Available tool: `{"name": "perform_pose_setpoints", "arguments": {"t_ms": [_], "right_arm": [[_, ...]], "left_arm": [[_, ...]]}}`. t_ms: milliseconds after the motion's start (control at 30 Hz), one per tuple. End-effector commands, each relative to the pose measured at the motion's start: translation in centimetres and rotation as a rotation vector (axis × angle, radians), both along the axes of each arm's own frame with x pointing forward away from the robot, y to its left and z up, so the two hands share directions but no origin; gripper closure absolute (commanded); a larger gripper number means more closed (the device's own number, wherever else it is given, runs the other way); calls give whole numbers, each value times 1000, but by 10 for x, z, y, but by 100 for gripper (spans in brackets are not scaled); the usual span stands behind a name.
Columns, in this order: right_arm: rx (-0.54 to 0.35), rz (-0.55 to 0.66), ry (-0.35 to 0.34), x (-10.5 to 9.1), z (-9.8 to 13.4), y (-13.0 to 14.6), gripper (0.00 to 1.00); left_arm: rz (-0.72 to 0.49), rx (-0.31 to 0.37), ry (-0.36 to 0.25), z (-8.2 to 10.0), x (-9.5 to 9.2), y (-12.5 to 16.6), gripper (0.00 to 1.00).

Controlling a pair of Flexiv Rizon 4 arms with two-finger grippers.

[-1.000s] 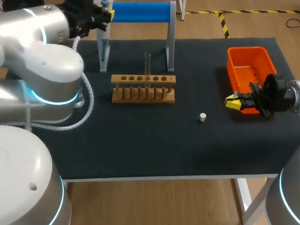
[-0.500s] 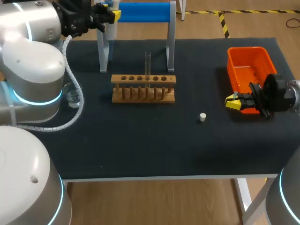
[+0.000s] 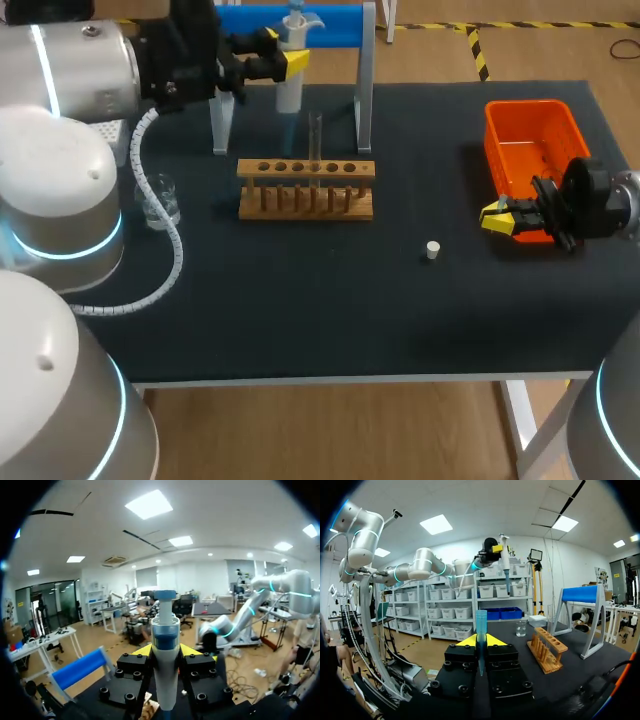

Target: Invert the test tube, pick up the pipette, mount the tip to pipette, aspirate from beaker and dispense into the tube, eject the tip, return the pipette, and cap with the stopper.

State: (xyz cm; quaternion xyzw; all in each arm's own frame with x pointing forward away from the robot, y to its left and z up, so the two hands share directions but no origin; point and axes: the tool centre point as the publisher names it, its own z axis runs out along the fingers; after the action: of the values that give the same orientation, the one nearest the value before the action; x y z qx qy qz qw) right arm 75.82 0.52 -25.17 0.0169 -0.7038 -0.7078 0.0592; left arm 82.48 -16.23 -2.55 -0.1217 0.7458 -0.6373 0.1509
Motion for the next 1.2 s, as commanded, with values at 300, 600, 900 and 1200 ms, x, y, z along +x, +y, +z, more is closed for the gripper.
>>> {"name": "perform_pose_setpoints", "arguments": {"t_ms": [300, 600, 900, 1200], "right_arm": [[0, 0, 0, -1, 0, -1, 100], [0, 0, 0, -1, 0, -1, 100], [0, 0, 0, -1, 0, -1, 100], [0, 0, 0, -1, 0, -1, 100]], "left_arm": [[-171, -45, 47, 11, -27, -41, 100], [-251, -50, 76, 5, -37, -72, 100], [-299, -47, 91, 6, -43, -92, 100], [-347, -76, 137, 4, -46, -101, 100]]}}
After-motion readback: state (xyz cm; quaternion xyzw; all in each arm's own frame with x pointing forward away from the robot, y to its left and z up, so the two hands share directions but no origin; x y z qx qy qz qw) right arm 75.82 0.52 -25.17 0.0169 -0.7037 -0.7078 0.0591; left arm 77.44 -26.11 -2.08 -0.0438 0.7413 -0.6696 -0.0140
